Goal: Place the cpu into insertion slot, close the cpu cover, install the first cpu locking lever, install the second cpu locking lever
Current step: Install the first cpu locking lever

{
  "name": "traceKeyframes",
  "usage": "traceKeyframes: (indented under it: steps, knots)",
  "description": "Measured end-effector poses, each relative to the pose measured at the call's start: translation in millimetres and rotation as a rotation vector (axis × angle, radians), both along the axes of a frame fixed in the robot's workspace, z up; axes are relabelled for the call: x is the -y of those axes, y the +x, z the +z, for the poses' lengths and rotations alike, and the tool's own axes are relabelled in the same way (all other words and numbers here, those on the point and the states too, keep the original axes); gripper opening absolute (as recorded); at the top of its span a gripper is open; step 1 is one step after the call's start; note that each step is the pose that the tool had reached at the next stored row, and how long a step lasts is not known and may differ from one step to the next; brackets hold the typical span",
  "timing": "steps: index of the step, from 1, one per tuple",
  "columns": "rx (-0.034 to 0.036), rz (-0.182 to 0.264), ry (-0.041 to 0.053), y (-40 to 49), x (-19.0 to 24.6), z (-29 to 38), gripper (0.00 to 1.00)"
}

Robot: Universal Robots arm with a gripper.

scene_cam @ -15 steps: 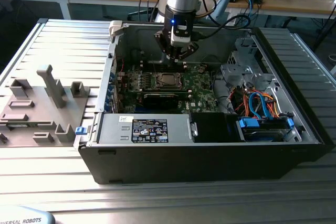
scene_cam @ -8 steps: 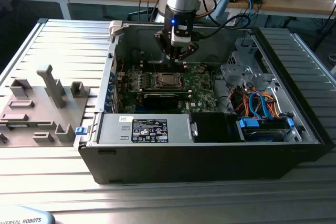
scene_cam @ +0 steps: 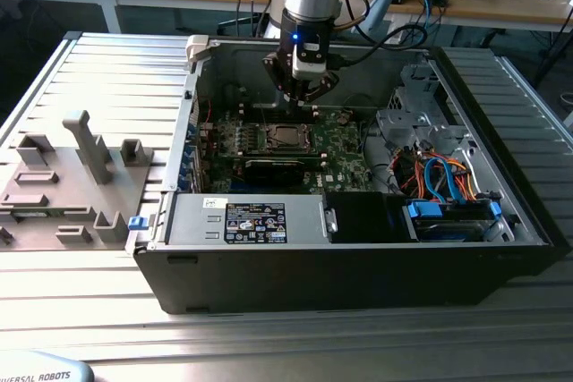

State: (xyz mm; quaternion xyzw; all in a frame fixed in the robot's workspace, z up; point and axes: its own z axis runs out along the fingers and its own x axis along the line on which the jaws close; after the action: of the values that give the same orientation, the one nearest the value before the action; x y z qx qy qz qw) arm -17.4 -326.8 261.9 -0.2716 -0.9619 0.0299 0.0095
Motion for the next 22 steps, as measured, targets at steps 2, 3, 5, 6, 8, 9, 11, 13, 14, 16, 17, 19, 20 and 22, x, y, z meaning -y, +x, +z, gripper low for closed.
traceKeyframes:
  steps: [2, 3, 5, 6, 8, 9, 11, 13, 14, 16, 17, 19, 20, 22]
  knots:
    - [0.0, 0.001, 0.0, 0.0, 0.0, 0.0, 0.11]
    - [0.0, 0.001, 0.0, 0.0, 0.0, 0.0, 0.11]
    - [0.0001, 0.003, 0.0, 0.0, 0.0, 0.0, 0.11]
    - [0.0, 0.005, 0.0, 0.0, 0.0, 0.0, 0.11]
    - [0.0, 0.008, 0.0, 0.0, 0.0, 0.0, 0.11]
    - [0.0, 0.009, 0.0, 0.0, 0.0, 0.0, 0.11]
    - [0.0, 0.011, 0.0, 0.0, 0.0, 0.0, 0.11]
    - [0.0, 0.013, 0.0, 0.0, 0.0, 0.0, 0.11]
    - [0.0001, 0.014, 0.0, 0.0, 0.0, 0.0, 0.11]
    - [0.0, 0.017, 0.0, 0.0, 0.0, 0.0, 0.11]
    - [0.0, 0.018, 0.0, 0.0, 0.0, 0.0, 0.11]
    - [0.0, 0.021, 0.0, 0.0, 0.0, 0.0, 0.11]
    - [0.0, 0.021, 0.0, 0.0, 0.0, 0.0, 0.11]
    - [0.0, 0.023, 0.0, 0.0, 0.0, 0.0, 0.11]
